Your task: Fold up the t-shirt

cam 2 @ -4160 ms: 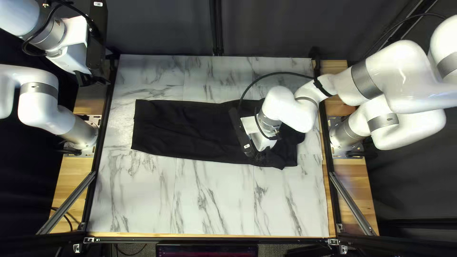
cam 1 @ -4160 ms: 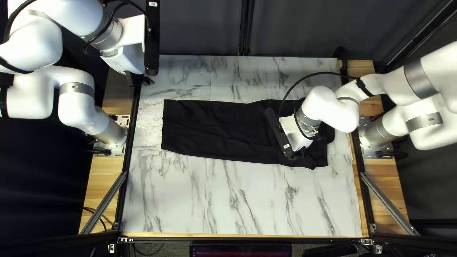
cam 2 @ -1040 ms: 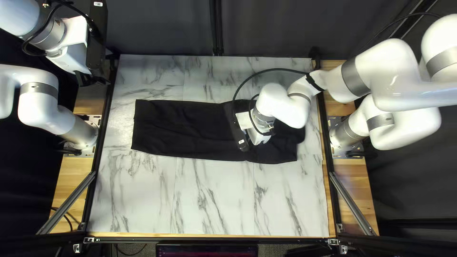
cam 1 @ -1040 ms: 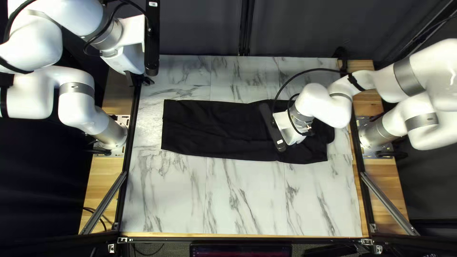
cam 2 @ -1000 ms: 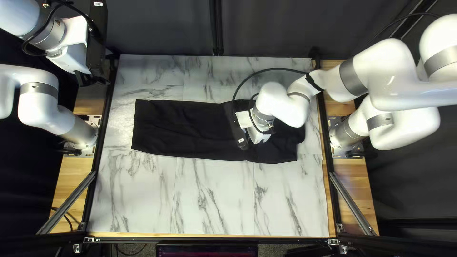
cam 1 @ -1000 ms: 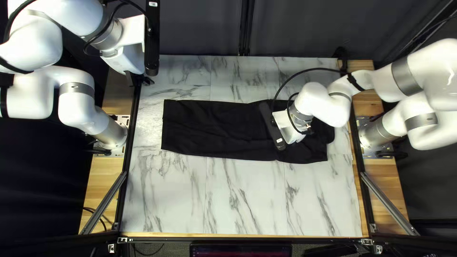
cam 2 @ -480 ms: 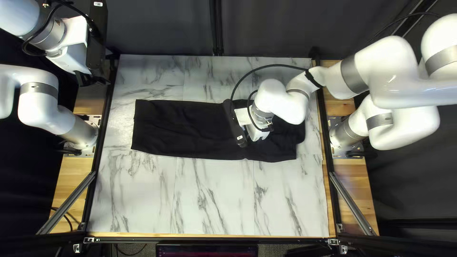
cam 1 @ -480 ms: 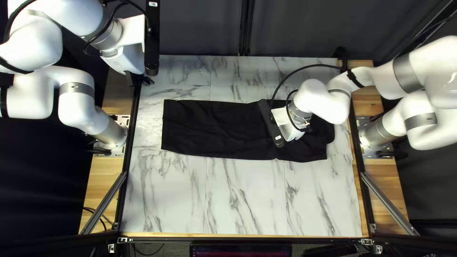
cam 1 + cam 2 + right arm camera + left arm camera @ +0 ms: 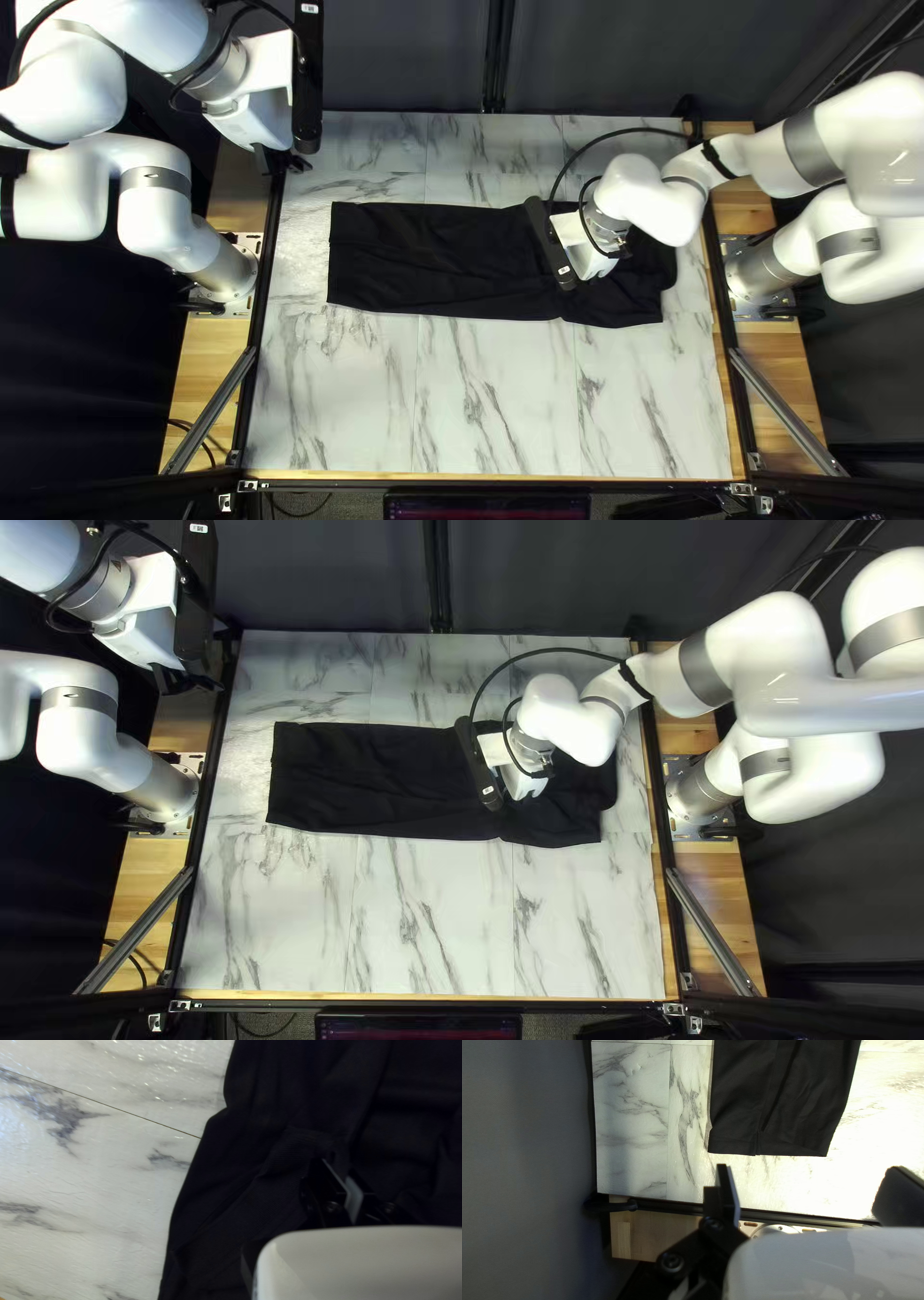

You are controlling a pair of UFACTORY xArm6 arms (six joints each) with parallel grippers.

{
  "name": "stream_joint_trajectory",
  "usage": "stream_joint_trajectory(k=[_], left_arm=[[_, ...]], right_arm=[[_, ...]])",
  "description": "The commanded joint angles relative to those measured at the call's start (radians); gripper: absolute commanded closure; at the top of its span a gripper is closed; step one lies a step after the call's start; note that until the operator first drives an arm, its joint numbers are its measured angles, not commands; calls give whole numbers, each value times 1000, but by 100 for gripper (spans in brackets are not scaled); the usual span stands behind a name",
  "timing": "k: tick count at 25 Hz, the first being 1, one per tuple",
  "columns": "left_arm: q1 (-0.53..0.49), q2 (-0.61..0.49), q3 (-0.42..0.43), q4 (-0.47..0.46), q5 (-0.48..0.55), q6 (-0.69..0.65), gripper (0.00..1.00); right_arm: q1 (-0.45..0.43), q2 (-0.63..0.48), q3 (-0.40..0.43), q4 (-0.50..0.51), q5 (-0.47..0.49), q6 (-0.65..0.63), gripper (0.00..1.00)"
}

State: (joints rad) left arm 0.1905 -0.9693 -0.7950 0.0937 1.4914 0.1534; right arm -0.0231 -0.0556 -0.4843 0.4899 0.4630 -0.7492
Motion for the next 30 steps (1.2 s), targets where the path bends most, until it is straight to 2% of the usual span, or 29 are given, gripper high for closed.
stream_joint_trajectory(k=[1,3,5,6,7,8,9,10,16,19,23,27,30], left_arm=[[0,0,0,0,0,0,0],[0,0,0,0,0,0,0],[0,0,0,0,0,0,0],[0,0,0,0,0,0,0],[0,0,0,0,0,0,0],[0,0,0,0,0,0,0],[0,0,0,0,0,0,0],[0,0,0,0,0,0,0],[0,0,0,0,0,0,0],[0,0,0,0,0,0,0],[0,0,0,0,0,0,0],[0,0,0,0,0,0,0],[0,0,0,0,0,0,0]], right_arm=[[0,35,-9,35,-26,-37,99],[5,39,-7,37,-38,-32,95],[15,48,1,42,-69,-27,87],[25,56,4,40,-91,-18,49],[32,59,8,37,-105,-9,36],[35,58,11,35,-113,-3,9],[42,44,23,21,-124,24,0],[45,34,29,10,-127,41,0],[76,-138,113,-215,-99,335,0],[85,-199,149,-297,-80,439,0],[65,-282,199,-345,-37,475,0],[-5,-420,261,-403,57,482,0],[-65,-504,318,-421,78,442,0]])
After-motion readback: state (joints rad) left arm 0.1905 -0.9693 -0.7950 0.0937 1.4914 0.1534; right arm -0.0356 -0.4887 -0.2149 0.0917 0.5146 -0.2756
